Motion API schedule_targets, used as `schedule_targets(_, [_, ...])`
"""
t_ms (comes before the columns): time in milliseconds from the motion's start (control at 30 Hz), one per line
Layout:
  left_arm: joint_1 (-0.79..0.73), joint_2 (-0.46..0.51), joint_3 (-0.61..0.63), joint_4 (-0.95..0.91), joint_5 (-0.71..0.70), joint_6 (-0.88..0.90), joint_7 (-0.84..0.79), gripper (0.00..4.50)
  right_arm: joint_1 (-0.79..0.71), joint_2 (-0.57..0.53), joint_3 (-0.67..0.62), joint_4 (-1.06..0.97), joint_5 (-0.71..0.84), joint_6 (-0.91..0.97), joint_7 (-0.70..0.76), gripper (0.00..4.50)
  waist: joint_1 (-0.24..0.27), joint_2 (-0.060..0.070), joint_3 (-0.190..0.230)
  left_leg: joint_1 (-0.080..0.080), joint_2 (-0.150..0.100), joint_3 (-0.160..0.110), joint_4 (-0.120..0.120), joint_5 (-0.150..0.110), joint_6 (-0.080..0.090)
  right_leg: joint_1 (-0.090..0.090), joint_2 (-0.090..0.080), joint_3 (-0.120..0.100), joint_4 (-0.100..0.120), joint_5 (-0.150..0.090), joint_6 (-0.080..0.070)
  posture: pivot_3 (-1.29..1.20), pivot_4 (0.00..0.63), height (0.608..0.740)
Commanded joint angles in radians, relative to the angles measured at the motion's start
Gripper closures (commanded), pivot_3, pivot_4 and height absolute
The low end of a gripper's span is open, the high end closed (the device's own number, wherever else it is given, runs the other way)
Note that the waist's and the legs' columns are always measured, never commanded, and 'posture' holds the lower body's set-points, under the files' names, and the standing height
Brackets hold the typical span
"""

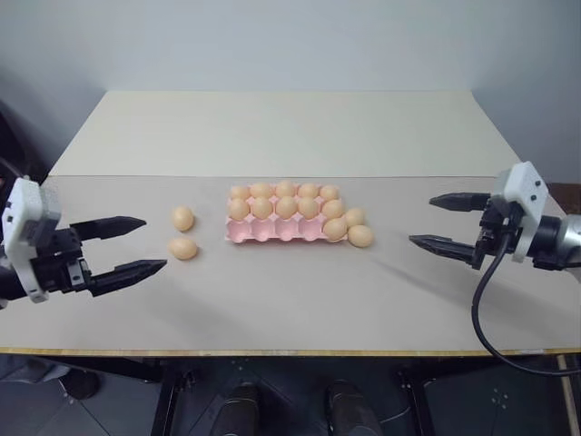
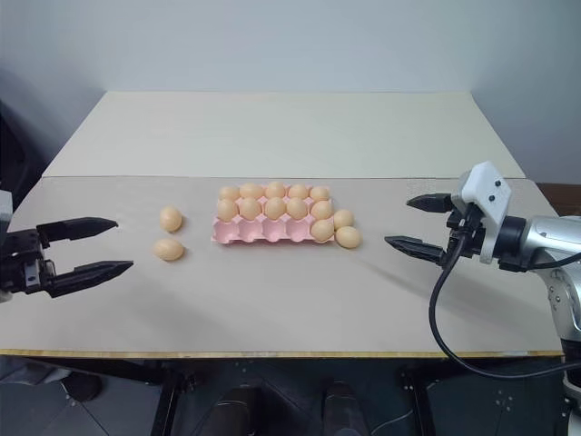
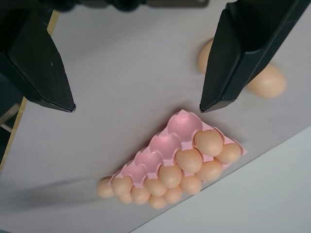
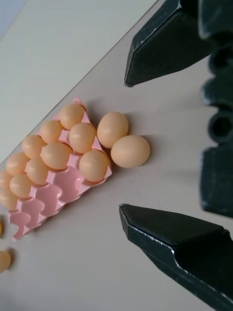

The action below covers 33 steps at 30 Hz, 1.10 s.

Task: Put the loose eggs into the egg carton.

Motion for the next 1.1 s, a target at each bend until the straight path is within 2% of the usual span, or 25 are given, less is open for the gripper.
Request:
schedule_targets(33, [-0.051,0.018,0.019,0.019,-0.049,0.036,0.027,0.03,0.005,-0.002,-0.046,-0.040,0.016,-0.020,0.003,0.00,0.000,0.000,0.000,0.000,0.000,0.000,0.000,0.000,0.000,0.000,0.000,0.000,0.000,0.000,0.000,0.00,0.150,0.740])
schedule_targets(400, [-0.084,0.020,-0.022,0.041,-0.004,-0.022,-0.002,0.03,-0.021,-0.010,-0.032,-0.017,0.004,-0.028,0.014,0.00,-0.001,0.000,0.000,0.000,0.000,0.000,0.000,0.000,0.000,0.000,0.000,0.001,0.000,0.000,0.000,0.00,0.150,0.740])
schedule_targets(567, [-0.053,0.008,-0.010,0.033,-0.006,-0.033,-0.019,0.03,-0.020,-0.027,-0.026,-0.025,-0.006,-0.027,0.035,0.00,-0.002,0.000,0.000,0.000,0.001,0.001,0.000,0.000,0.000,0.000,0.001,0.001,0.000,0.000,0.000,0.00,0.150,0.740])
schedule_targets(800, [-0.117,-0.008,-0.089,0.050,-0.007,-0.051,-0.016,0.03,-0.100,0.045,0.185,0.005,-0.161,-0.092,0.001,0.00,-0.006,0.000,0.000,0.001,0.001,0.001,0.000,0.000,0.000,0.000,0.001,0.001,0.000,0.001,0.000,0.00,0.150,0.740])
schedule_targets(933, [-0.137,-0.006,-0.106,0.057,-0.008,-0.053,-0.018,0.03,-0.200,0.127,0.323,0.115,-0.283,-0.125,-0.033,0.00,-0.007,0.000,0.000,0.000,0.002,0.001,0.000,0.000,0.000,-0.002,0.002,0.002,0.000,0.001,-0.001,0.00,0.150,0.740])
schedule_targets(1100, [-0.116,-0.006,-0.088,0.037,-0.016,-0.048,-0.019,0.03,-0.304,0.217,0.410,0.277,-0.384,-0.177,-0.057,0.00,-0.004,0.000,0.000,-0.001,0.001,0.001,0.000,0.000,0.000,-0.003,0.002,0.002,0.000,0.001,-0.001,0.00,0.150,0.740])
